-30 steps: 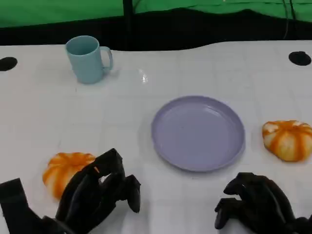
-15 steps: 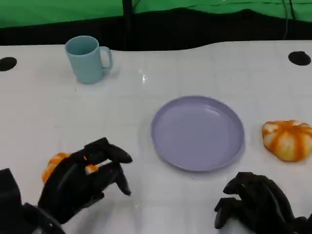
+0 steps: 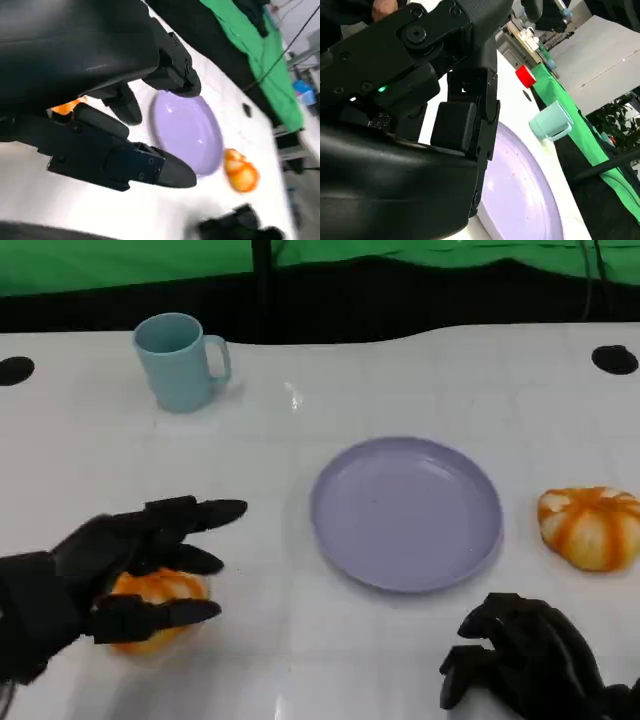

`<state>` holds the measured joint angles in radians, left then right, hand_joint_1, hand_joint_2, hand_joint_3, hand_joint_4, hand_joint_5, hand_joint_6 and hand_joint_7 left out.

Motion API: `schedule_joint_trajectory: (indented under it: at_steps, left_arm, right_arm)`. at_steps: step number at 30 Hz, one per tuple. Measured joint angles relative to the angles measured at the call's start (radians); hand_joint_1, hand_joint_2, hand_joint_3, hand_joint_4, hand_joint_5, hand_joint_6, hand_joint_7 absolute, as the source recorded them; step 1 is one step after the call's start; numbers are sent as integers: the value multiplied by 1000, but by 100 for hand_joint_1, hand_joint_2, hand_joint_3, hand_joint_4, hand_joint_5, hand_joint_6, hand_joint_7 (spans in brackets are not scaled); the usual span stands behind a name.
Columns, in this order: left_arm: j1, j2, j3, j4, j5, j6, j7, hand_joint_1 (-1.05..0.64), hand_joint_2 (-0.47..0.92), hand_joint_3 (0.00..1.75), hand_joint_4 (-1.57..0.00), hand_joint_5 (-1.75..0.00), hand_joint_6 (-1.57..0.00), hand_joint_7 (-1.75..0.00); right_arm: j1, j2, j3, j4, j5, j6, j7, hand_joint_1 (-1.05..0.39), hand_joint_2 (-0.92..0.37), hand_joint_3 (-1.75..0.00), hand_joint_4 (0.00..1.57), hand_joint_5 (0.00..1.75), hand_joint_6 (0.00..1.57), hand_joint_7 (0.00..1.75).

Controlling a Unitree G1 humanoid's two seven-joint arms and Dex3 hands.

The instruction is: Grasp the bread from the table and place it into the plate.

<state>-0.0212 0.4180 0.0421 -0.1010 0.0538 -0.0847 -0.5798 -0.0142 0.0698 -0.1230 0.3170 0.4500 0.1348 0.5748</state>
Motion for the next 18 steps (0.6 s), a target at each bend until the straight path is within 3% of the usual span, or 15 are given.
schedule_joint_trajectory:
  at_steps: [3, 9, 13, 18]
  left_arm:
    - [6, 47, -25, -59, 127, 3, 35, -74, 92, 6, -27, -16, -27, 0]
    - [14, 112, -69, -174, 314, 97, 43, -76, 92, 7, -30, -11, -24, 0]
    - [13, 173, -134, -255, 562, 165, 45, -71, 90, 4, -32, -8, -24, 0]
    - [5, 187, -229, -272, 797, 200, 50, -68, 86, 0, -35, -6, -26, -1]
  right_arm:
    - [0, 0, 0, 1, 0, -1, 0, -103, -72, 0, 155, 79, 157, 38]
    - [-1, 0, 0, 4, 0, -6, 0, -103, -72, 0, 155, 79, 157, 38]
    - [0, -1, 0, 4, 0, -6, 0, -104, -72, 0, 155, 79, 157, 39]
    - [0, -2, 0, 4, 0, -6, 0, -103, -73, 0, 155, 78, 157, 37]
